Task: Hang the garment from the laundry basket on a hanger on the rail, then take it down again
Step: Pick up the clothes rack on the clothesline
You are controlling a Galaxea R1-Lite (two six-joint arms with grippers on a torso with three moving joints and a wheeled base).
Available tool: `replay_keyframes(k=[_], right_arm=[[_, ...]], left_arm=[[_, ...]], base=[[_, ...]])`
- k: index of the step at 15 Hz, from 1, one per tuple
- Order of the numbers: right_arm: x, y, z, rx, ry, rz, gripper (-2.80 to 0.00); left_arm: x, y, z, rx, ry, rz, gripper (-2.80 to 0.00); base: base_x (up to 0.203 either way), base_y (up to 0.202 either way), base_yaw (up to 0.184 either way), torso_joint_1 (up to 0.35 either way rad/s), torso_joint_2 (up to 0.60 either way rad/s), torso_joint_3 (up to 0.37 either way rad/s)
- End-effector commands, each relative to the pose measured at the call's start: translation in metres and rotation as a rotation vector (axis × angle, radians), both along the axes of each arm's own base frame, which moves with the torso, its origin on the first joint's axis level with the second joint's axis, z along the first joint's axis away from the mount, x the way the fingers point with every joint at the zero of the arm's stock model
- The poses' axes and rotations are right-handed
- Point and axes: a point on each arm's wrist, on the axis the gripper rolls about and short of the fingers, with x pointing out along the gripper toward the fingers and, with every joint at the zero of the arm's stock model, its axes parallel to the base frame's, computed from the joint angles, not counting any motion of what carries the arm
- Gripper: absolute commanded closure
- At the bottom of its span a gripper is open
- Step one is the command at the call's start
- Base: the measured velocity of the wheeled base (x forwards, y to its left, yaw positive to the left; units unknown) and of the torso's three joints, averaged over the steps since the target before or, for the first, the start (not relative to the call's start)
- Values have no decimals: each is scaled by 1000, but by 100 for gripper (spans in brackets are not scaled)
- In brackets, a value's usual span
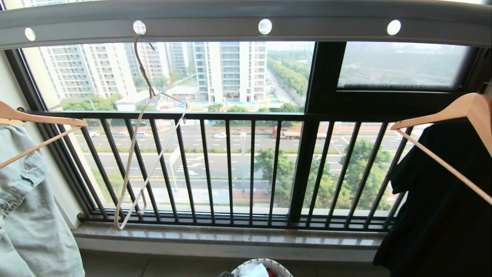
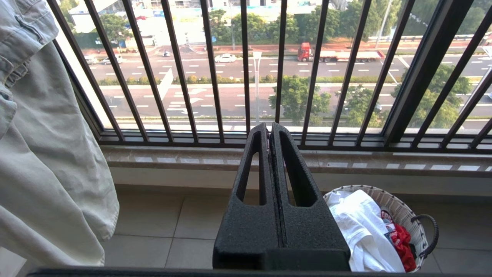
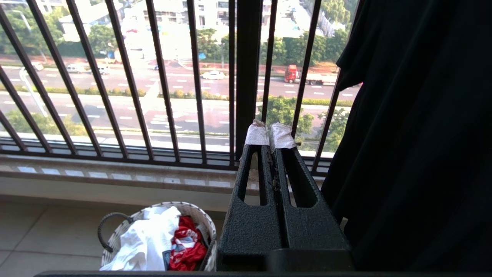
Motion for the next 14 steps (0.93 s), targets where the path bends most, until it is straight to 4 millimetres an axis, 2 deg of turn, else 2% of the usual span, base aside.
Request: replay_keyframes(k=[1, 14], right_arm=[[0, 0, 0, 0, 0, 1, 0], [0, 0, 0, 0, 0, 0, 0]], left_arm=[[0, 0, 0, 0, 0, 0, 0], [0, 0, 0, 8, 3, -1, 0]], base=[[0, 0, 0, 0, 0, 0], [0, 0, 0, 0, 0, 0]])
